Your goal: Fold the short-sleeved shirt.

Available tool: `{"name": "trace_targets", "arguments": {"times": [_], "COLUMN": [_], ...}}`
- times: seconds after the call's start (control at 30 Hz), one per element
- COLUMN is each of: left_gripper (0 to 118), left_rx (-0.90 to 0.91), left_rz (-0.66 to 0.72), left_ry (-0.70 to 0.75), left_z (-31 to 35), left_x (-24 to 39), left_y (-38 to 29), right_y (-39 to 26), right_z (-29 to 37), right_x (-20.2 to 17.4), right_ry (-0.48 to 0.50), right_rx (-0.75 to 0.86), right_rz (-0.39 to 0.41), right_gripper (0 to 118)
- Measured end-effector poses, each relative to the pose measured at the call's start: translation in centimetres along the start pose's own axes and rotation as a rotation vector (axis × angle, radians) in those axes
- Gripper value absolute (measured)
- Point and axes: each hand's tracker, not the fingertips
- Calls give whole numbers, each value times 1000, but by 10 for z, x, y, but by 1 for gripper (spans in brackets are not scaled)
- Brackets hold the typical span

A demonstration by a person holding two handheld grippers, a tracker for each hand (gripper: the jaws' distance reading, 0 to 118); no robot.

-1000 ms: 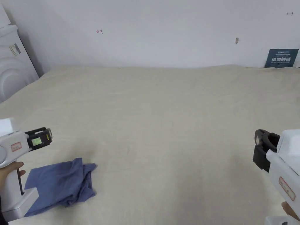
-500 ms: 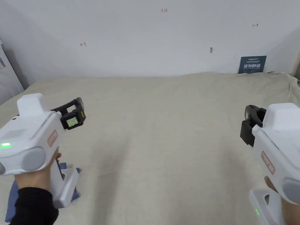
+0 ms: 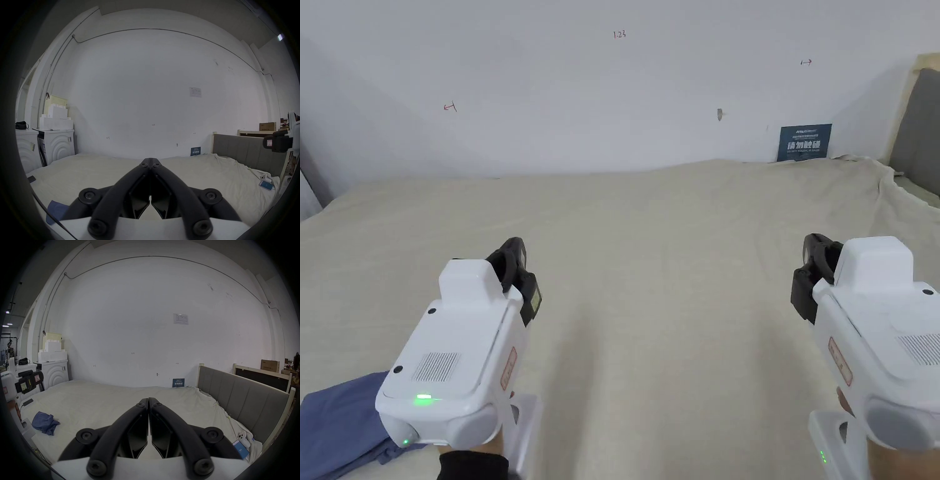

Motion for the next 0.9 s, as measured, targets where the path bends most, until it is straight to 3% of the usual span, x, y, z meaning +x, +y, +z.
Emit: {"name": "trace_targets", "arguments": {"times": [0.9], "left_gripper": [0], "left_rx": [-37], "left_rz": [-57], "left_ry": [2], "left_z": [7], "left_x": [4], "left_y": [1], "right_y": [-3], "right_z": [4], "right_x": [-3], "right_ry": [4], "right_rx": [-6], "right_rz": [-6], "right_gripper": [0]}}
